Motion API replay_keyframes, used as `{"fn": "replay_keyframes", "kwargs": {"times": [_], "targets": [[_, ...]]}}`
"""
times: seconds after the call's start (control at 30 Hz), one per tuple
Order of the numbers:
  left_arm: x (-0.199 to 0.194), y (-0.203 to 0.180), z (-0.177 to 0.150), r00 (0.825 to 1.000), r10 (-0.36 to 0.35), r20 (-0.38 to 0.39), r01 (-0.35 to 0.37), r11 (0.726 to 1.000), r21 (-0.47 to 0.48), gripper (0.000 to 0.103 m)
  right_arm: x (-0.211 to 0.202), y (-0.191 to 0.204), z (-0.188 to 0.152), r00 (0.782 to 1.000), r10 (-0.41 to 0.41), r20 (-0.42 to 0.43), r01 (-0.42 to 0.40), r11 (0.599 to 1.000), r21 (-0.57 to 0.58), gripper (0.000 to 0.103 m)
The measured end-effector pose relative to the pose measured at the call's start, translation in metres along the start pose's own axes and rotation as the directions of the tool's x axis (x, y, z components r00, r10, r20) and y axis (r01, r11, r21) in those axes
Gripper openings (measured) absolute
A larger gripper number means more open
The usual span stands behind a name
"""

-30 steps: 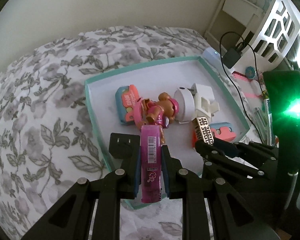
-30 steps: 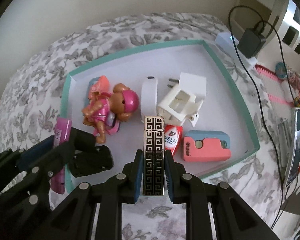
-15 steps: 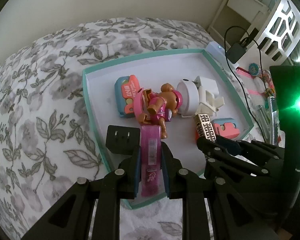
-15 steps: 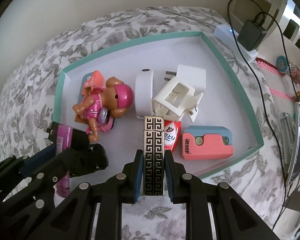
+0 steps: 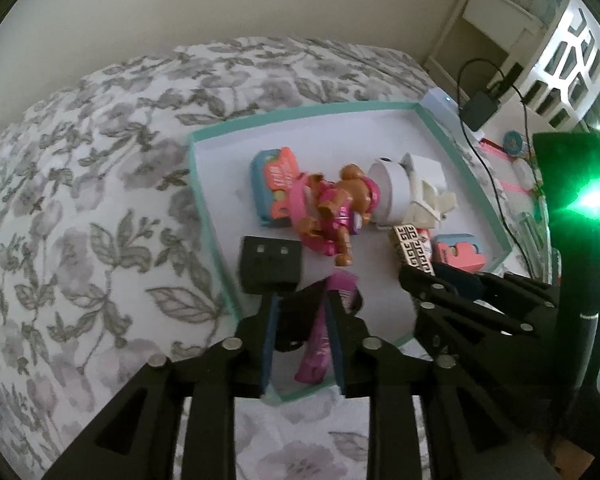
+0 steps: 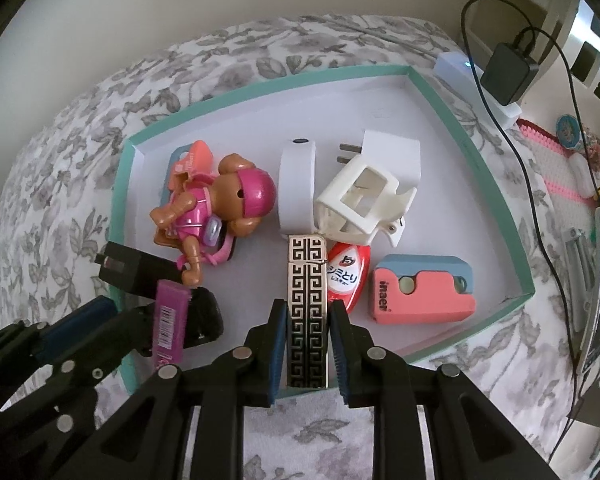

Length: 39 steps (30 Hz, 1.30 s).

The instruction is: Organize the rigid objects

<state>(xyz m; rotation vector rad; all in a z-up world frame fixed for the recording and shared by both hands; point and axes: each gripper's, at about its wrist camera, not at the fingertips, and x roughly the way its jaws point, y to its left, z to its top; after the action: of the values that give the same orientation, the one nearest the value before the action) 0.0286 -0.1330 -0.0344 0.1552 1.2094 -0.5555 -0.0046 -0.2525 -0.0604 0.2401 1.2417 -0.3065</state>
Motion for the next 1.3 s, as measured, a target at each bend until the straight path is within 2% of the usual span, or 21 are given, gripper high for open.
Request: {"fn": "replay_keyframes", "kwargs": {"times": [0.07, 0.23, 0.33, 0.4, 0.5, 0.53, 0.57, 0.67, 0.73, 0.8, 0.83, 0.93, 1.0, 1.1, 1.3], "targets": [[-0.004, 0.008, 0.001, 1.0, 0.016, 0.011, -0.015, 0.999, -0.029, 0.034, -0.001, 0.002, 0.0, 1.0, -0.003, 0.005, 0.003, 1.0, -0.012, 0.025], [-0.012, 0.032, 0.003, 0.997, 0.065, 0.032, -0.061, 0.992, -0.112, 0.04, 0.0, 0.006, 0.001, 1.0, -0.018, 0.011, 0.019, 0.999, -0.036, 0.025], [-0.011, 0.045, -0.001, 0.992, 0.121, 0.026, -0.116, 0.982, -0.15, 0.059, -0.002, 0.007, 0.001, 0.999, -0.024, 0.029, 0.025, 0.999, -0.041, 0.031], [-0.009, 0.052, -0.005, 0.99, 0.142, 0.016, -0.138, 0.976, -0.171, 0.061, -0.005, 0.008, -0.001, 0.999, -0.03, 0.043, 0.032, 0.998, -0.045, 0.043], [-0.008, 0.061, -0.01, 0.985, 0.171, 0.009, -0.165, 0.965, -0.203, 0.069, -0.007, 0.01, -0.002, 0.998, -0.034, 0.052, 0.036, 0.998, -0.048, 0.047], [-0.008, 0.063, -0.011, 0.983, 0.182, 0.009, -0.176, 0.962, -0.21, 0.081, -0.008, 0.011, -0.002, 0.998, -0.031, 0.055, 0.034, 0.998, -0.048, 0.048], [-0.008, 0.065, -0.013, 0.982, 0.188, 0.011, -0.182, 0.96, -0.213, 0.087, -0.009, 0.012, -0.003, 0.998, -0.027, 0.059, 0.03, 0.998, -0.049, 0.051], [-0.01, 0.07, -0.017, 0.982, 0.19, 0.021, -0.181, 0.958, -0.221, 0.088, -0.013, 0.016, -0.006, 0.997, -0.021, 0.076, 0.025, 0.998, -0.056, 0.065], [-0.012, 0.072, -0.019, 0.981, 0.194, 0.026, -0.184, 0.957, -0.224, 0.091, -0.015, 0.019, -0.008, 0.996, -0.022, 0.088, 0.028, 0.998, -0.062, 0.066], [-0.015, 0.074, -0.021, 0.976, 0.213, 0.034, -0.2, 0.953, -0.228, 0.099, -0.018, 0.021, -0.009, 0.995, -0.03, 0.1, 0.037, 0.997, -0.066, 0.077], [-0.016, 0.075, -0.022, 0.975, 0.221, 0.036, -0.207, 0.951, -0.231, 0.101, -0.018, 0.022, -0.01, 0.994, -0.035, 0.105, 0.042, 0.997, -0.067, 0.078], [-0.02, 0.079, -0.026, 0.973, 0.228, 0.042, -0.211, 0.946, -0.244, 0.101, -0.02, 0.023, -0.012, 0.993, -0.031, 0.112, 0.039, 0.997, -0.07, 0.085], [-0.022, 0.081, -0.027, 0.972, 0.23, 0.042, -0.213, 0.945, -0.248, 0.101, -0.021, 0.023, -0.013, 0.993, -0.028, 0.117, 0.036, 0.997, -0.068, 0.098], [-0.026, 0.082, -0.03, 0.97, 0.237, 0.048, -0.219, 0.944, -0.246, 0.101, -0.024, 0.023, -0.014, 0.992, -0.017, 0.126, 0.025, 0.998, -0.063, 0.103], [-0.035, 0.087, -0.035, 0.967, 0.249, 0.059, -0.227, 0.941, -0.25, 0.101, -0.03, 0.024, -0.017, 0.989, -0.005, 0.145, 0.014, 0.998, -0.059, 0.103]]}}
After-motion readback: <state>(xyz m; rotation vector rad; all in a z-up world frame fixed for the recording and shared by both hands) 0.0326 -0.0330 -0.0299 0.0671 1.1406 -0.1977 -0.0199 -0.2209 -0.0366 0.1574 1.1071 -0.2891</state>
